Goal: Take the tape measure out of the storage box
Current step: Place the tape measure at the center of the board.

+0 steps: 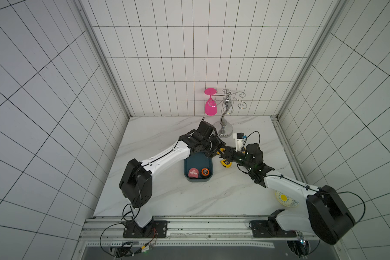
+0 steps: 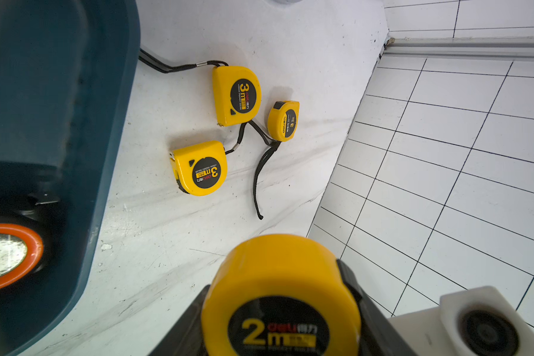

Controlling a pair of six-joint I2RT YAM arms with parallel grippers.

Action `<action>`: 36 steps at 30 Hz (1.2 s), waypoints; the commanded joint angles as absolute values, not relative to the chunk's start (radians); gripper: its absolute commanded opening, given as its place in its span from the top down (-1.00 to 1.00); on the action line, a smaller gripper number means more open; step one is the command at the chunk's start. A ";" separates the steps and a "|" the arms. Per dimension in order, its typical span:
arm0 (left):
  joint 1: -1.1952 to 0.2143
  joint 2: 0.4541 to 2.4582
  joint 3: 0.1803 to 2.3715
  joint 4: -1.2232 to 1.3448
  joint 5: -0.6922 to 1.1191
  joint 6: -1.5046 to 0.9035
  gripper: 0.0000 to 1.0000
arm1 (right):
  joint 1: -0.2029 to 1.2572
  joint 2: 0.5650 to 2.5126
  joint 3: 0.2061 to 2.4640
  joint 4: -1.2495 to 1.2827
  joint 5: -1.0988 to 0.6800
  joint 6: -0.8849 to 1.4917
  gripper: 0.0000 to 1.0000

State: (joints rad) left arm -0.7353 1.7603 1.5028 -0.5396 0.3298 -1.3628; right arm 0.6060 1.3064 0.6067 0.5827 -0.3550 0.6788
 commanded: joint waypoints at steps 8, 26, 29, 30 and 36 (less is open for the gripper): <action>-0.736 1.723 1.487 -0.486 0.340 -1.352 0.47 | 0.606 1.273 0.557 0.536 -0.301 0.681 0.43; -0.654 1.662 1.454 -0.603 0.234 -1.175 -0.96 | 0.370 1.084 0.415 0.292 -0.447 0.781 0.52; -0.650 1.658 1.431 -0.606 0.227 -1.162 -0.96 | 0.324 1.082 0.397 0.256 -0.475 0.787 0.53; -0.650 1.658 1.424 -0.607 0.226 -1.158 -0.96 | 0.309 1.091 0.394 0.249 -0.484 0.789 0.54; -0.648 1.645 1.386 -0.635 0.211 -1.110 -0.96 | 0.253 1.193 0.393 0.307 -0.531 0.825 0.54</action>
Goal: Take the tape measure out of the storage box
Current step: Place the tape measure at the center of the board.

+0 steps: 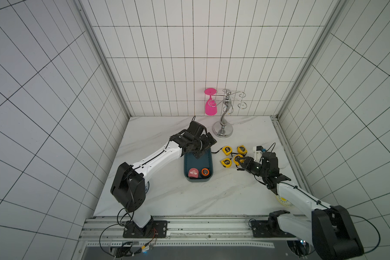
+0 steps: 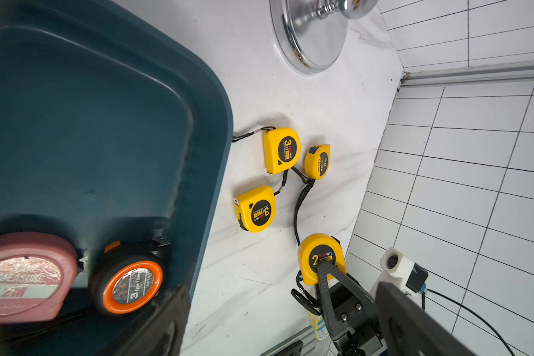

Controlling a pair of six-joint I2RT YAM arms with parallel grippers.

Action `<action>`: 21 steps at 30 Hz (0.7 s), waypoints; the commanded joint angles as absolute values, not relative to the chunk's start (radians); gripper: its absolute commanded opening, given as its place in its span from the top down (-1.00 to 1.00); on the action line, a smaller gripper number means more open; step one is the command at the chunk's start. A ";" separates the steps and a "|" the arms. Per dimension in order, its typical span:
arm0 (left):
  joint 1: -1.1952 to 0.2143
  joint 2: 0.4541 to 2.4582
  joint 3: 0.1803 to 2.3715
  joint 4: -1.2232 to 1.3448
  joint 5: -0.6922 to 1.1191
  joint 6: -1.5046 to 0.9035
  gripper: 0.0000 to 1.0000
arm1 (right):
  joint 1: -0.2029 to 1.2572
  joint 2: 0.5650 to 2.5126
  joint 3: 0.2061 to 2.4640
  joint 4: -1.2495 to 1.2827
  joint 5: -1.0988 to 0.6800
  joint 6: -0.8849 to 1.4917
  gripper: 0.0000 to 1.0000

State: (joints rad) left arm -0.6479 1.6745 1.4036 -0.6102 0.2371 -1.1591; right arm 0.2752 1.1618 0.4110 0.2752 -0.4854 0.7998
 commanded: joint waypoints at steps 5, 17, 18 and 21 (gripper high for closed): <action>-0.641 1.603 1.335 -0.651 0.198 -1.064 -0.95 | 0.231 1.284 0.414 0.335 -0.551 0.838 0.54; -0.616 1.567 1.298 -0.653 0.196 -1.035 -0.95 | 0.196 1.446 0.423 0.419 -0.596 0.881 0.52; -0.616 1.567 1.297 -0.653 0.196 -1.035 -0.95 | 0.196 1.451 0.425 0.412 -0.595 0.878 0.51; -0.615 1.570 1.295 -0.653 0.199 -1.031 -0.95 | 0.195 1.464 0.433 0.383 -0.602 0.868 0.47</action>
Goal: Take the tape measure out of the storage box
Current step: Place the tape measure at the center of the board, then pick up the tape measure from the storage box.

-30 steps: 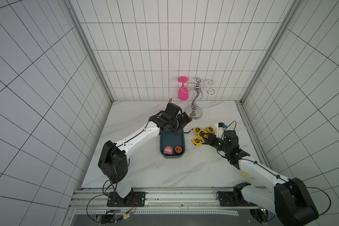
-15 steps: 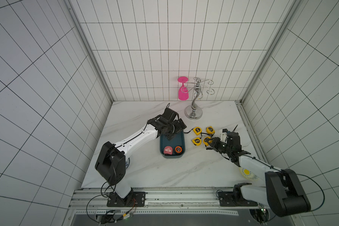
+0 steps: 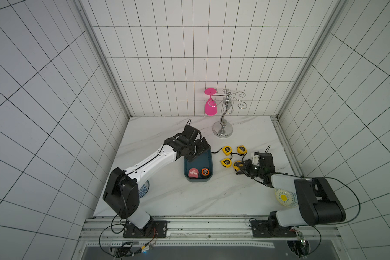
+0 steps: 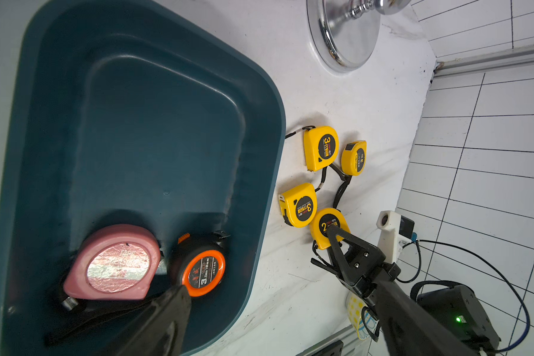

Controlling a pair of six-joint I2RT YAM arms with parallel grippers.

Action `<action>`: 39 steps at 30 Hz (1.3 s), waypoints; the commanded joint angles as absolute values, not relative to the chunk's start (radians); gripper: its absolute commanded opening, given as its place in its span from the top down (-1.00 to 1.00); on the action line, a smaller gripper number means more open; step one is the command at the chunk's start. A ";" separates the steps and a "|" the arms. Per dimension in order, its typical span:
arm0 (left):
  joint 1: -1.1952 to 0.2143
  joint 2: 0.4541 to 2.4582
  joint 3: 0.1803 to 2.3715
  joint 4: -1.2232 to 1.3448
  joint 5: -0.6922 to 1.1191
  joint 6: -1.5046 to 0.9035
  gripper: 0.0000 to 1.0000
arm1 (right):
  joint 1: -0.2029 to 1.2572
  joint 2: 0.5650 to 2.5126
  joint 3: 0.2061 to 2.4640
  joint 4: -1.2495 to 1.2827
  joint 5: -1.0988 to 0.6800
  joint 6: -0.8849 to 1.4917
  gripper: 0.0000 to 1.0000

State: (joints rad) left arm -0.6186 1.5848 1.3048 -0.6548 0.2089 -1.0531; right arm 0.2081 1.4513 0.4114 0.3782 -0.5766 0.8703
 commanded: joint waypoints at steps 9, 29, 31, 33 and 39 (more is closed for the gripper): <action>-0.614 1.572 1.295 -0.668 0.197 -1.011 -0.96 | 0.196 1.419 0.446 0.262 -0.584 0.821 -0.08; -0.646 1.701 1.428 -0.934 0.138 -0.718 -0.95 | 0.196 1.193 0.527 -0.139 -0.484 0.687 -0.79; -0.668 1.725 1.446 -0.968 0.114 -0.680 -0.95 | 0.196 1.184 0.535 -0.152 -0.482 0.686 -0.81; -0.691 1.747 1.460 -0.997 0.092 -0.648 -0.95 | 0.196 1.178 0.543 -0.160 -0.483 0.683 -0.82; -0.718 1.806 1.451 -1.028 0.085 -0.613 -0.95 | 0.196 1.169 0.552 -0.167 -0.485 0.689 -0.83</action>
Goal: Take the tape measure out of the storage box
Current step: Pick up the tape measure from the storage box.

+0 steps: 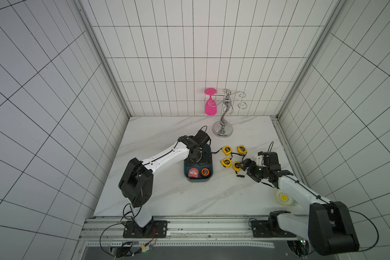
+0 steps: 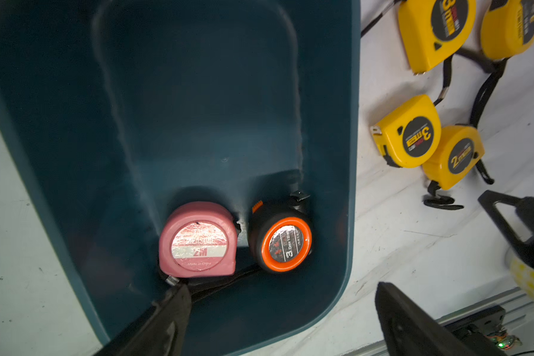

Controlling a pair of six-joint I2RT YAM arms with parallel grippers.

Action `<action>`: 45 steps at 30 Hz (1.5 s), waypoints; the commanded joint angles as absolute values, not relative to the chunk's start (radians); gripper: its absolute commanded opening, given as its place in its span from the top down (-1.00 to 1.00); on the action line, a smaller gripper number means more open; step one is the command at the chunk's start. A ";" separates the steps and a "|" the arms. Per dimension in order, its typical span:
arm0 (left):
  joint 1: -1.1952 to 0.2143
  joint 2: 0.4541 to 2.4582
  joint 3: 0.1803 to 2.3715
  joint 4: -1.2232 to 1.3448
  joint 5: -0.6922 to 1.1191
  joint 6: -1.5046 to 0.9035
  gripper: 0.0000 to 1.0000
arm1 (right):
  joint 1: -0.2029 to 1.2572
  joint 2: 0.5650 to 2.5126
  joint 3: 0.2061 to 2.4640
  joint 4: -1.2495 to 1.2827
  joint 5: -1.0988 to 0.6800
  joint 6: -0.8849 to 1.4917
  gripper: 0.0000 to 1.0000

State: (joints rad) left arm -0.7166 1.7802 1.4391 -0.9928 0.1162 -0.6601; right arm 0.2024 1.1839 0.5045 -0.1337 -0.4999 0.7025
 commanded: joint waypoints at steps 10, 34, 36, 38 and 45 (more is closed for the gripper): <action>-0.744 1.888 1.466 -1.020 0.086 -0.606 -0.84 | 0.196 1.164 0.554 -0.168 -0.484 0.692 -0.84; -0.785 1.997 1.537 -1.035 0.107 -0.594 -0.67 | 0.195 1.192 0.574 -0.151 -0.485 0.690 -0.85; -0.787 1.999 1.540 -1.034 0.107 -0.597 -0.64 | 0.195 1.196 0.576 -0.149 -0.486 0.690 -0.85; -0.788 2.000 1.542 -1.034 0.109 -0.598 -0.58 | 0.195 1.200 0.578 -0.147 -0.489 0.690 -0.85; -0.792 2.010 1.545 -1.043 0.096 -0.597 -0.40 | 0.195 1.216 0.583 -0.133 -0.497 0.693 -0.85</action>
